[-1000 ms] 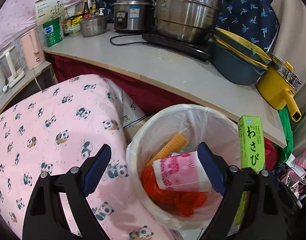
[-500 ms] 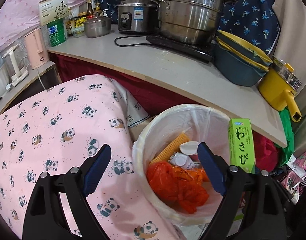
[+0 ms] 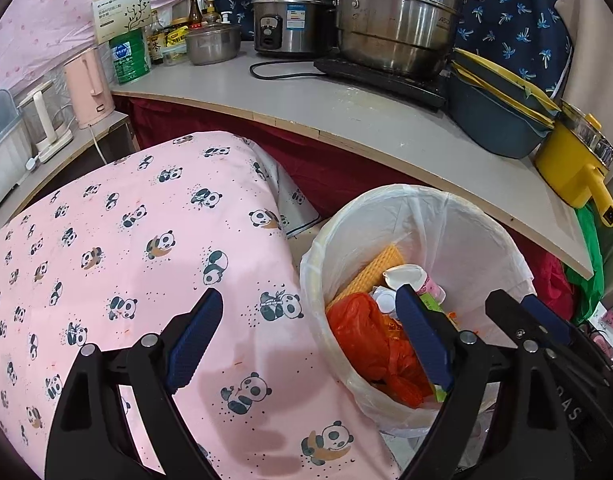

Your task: Collect trash

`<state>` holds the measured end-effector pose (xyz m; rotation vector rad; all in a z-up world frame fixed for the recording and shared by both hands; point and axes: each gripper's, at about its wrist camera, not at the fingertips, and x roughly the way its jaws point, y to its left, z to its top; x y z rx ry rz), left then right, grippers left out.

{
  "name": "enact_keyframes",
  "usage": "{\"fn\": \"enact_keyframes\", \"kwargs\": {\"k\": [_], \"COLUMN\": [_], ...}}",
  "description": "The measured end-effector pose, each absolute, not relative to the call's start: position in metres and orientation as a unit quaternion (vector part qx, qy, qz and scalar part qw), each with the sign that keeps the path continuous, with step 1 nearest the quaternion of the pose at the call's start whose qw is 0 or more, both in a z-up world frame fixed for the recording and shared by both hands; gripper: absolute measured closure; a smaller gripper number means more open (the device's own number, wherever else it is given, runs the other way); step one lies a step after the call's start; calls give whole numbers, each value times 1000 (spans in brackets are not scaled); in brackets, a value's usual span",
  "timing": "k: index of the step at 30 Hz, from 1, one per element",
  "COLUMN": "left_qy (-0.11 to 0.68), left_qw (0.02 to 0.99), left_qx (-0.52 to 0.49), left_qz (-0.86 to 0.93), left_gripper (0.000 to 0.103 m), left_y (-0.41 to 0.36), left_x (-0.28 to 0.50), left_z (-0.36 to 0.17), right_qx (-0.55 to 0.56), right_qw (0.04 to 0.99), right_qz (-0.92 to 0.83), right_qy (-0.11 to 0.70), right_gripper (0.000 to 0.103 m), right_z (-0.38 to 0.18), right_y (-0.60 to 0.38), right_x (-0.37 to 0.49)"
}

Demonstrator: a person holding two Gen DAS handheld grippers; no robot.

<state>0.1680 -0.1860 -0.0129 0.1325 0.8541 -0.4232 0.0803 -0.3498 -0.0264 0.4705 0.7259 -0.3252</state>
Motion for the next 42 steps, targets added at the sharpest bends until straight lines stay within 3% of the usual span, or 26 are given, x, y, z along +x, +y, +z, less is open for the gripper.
{"fn": "enact_keyframes", "kwargs": {"k": [21,26,41,42], "left_qy": [391,389,398,399], "left_qw": [899,901,902,901], "left_qx": [94,98,90,91], "left_qz": [-176,-166,-143,-141], "left_gripper": [16,16,11,11], "left_y": [-156,-146,-118,-118], "left_x": [123,111,82,80], "left_z": [-10,-11,-17,-18], "right_qx": [186,166,129,130], "right_qw": [901,903,904,904], "right_qz": [-152,-154,-145,-140], "right_qy": [362,365,382,383], "right_gripper": [31,20,17,10], "right_z": [-13,-9,-11,-12], "right_y": [-324,-314,-288,-287], "right_x": [33,24,5,4]}}
